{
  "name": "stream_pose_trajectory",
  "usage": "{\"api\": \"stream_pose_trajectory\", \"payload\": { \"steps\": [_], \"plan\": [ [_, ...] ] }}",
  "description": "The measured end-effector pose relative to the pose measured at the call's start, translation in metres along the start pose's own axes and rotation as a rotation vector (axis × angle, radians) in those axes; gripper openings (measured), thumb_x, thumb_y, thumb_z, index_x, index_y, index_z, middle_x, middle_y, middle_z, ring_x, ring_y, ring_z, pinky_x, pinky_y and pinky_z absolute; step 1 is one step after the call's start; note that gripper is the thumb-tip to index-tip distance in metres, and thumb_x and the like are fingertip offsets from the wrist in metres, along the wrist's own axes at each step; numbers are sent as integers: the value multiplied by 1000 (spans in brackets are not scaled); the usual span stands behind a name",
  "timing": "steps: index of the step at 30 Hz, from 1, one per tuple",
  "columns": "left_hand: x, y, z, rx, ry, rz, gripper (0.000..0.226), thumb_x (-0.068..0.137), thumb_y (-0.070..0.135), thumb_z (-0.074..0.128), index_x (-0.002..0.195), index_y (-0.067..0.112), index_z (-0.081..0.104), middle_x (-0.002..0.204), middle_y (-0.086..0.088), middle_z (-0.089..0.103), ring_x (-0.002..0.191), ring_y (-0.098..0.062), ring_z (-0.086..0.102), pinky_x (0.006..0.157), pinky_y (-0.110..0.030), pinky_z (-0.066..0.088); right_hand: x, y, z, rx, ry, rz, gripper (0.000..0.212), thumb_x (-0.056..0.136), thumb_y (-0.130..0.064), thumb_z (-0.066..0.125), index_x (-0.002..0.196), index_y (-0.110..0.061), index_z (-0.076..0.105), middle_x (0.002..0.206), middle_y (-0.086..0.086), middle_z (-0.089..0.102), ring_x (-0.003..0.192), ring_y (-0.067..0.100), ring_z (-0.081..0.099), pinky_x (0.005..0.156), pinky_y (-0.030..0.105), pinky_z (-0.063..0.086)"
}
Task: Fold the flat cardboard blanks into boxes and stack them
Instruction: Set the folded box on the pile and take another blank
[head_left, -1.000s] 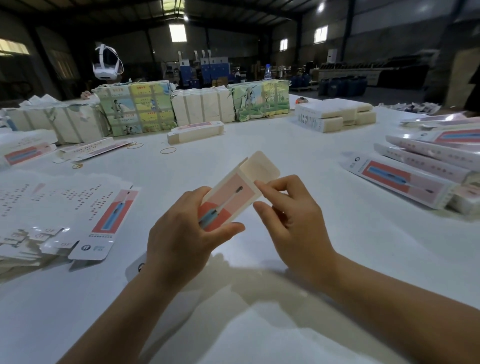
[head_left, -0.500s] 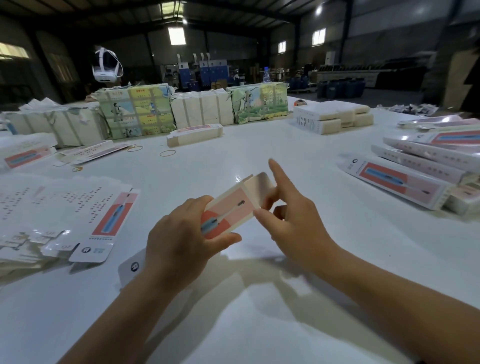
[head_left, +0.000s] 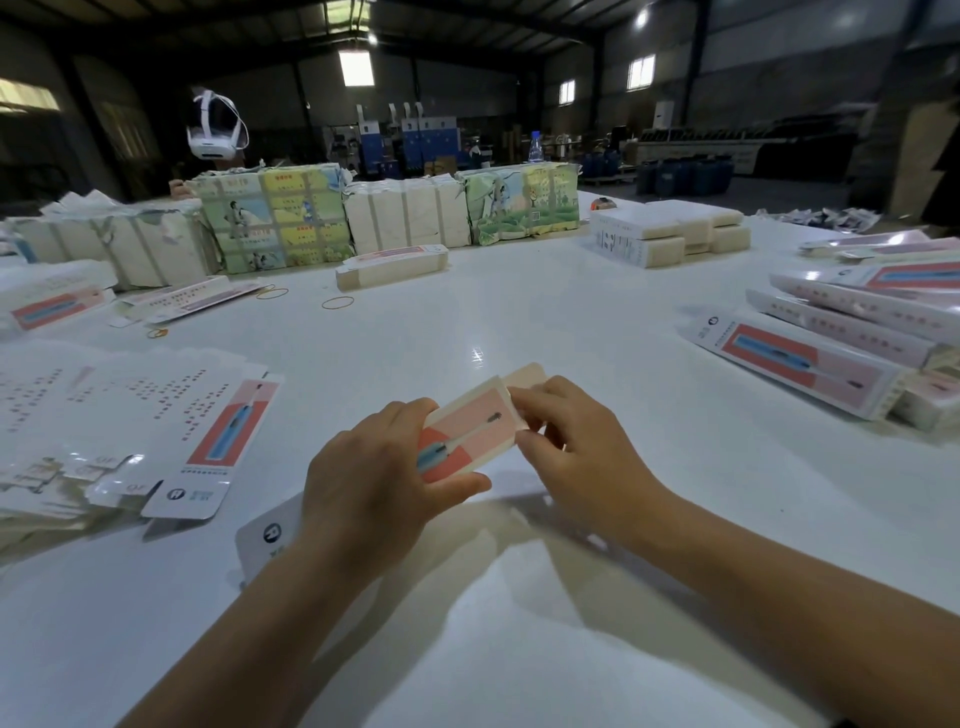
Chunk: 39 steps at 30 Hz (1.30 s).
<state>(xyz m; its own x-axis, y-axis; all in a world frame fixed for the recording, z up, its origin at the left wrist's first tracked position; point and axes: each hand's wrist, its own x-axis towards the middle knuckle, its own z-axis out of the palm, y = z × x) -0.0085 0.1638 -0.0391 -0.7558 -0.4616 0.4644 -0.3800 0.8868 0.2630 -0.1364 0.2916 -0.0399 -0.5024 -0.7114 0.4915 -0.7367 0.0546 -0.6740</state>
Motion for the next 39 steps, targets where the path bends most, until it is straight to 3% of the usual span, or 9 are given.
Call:
{"api": "stream_pose_trajectory", "payload": {
  "steps": [3, 6, 9, 13, 18, 24, 28, 32, 39],
  "plan": [
    [0, -1, -1, -36, 18, -6, 87, 59, 74, 43, 125, 19, 52, 117, 1, 62, 90, -22, 62, 76, -36, 55, 1, 1, -3, -149, 61, 0, 39, 88, -18, 59, 124, -33, 59, 93, -14, 43, 75, -6, 45, 72, 12, 38],
    [1, -4, -1, -98, 46, -19, 83, 61, 75, 44, 123, 21, 51, 117, 2, 61, 89, -19, 61, 74, -32, 54, 5, 5, -10, -176, 226, -9, 82, 79, -32, 75, 146, -32, 28, 127, -8, 29, 115, -1, 31, 97, 14, 33],
    [1, -2, -1, -123, 57, -8, 81, 62, 74, 46, 123, 22, 51, 117, 3, 61, 88, -17, 60, 73, -32, 55, 11, 1, -11, 335, 121, 285, 108, 71, -22, 82, 147, -41, 7, 140, -6, 32, 127, 15, 38, 104, 37, 38],
    [0, 3, 0, -96, 29, 16, 83, 63, 73, 50, 126, 21, 50, 114, 3, 61, 90, -20, 61, 77, -37, 55, 14, -1, -10, 1080, -90, 487, 70, 63, 8, 72, 126, -9, 48, 109, 13, 65, 92, 26, 69, 77, 33, 58],
    [1, 6, 1, -111, 38, 25, 87, 61, 75, 44, 126, 19, 50, 113, 2, 60, 89, -18, 60, 76, -34, 55, 3, 0, -5, 449, 77, 156, 21, 84, -7, 64, 104, -14, 66, 87, 2, 70, 80, 16, 66, 73, 18, 54],
    [-1, 14, 8, 3, 118, 1, 72, 71, 59, 68, 125, 14, 52, 109, -3, 62, 89, -24, 60, 75, -36, 52, -7, -3, 10, -199, 76, -103, 45, 99, -16, 45, 143, -12, 38, 119, 7, 62, 104, 22, 58, 83, 16, 37],
    [-1, 13, 9, 12, 134, 10, 72, 71, 58, 68, 122, 9, 56, 104, -8, 64, 82, -26, 62, 70, -36, 52, -6, -6, 7, 164, 35, 82, 36, 100, -27, 43, 134, -25, 54, 101, -13, 66, 90, -2, 58, 79, 14, 46],
    [-2, 9, 8, 0, 164, 48, 75, 66, 60, 56, 115, 3, 61, 98, -13, 67, 71, -30, 65, 65, -36, 53, 1, -8, 0, 542, 38, 173, 40, 98, -21, 49, 84, -49, 73, 97, -14, 72, 100, 11, 64, 92, 25, 52],
    [-3, 8, 9, -12, 202, 104, 69, 69, 58, 61, 113, 4, 62, 98, -13, 69, 71, -29, 66, 66, -37, 54, 4, -9, -6, 768, 78, 195, 41, 96, -11, 52, 82, -40, 77, 94, -4, 75, 92, 13, 70, 77, 20, 55]
  ]
}}
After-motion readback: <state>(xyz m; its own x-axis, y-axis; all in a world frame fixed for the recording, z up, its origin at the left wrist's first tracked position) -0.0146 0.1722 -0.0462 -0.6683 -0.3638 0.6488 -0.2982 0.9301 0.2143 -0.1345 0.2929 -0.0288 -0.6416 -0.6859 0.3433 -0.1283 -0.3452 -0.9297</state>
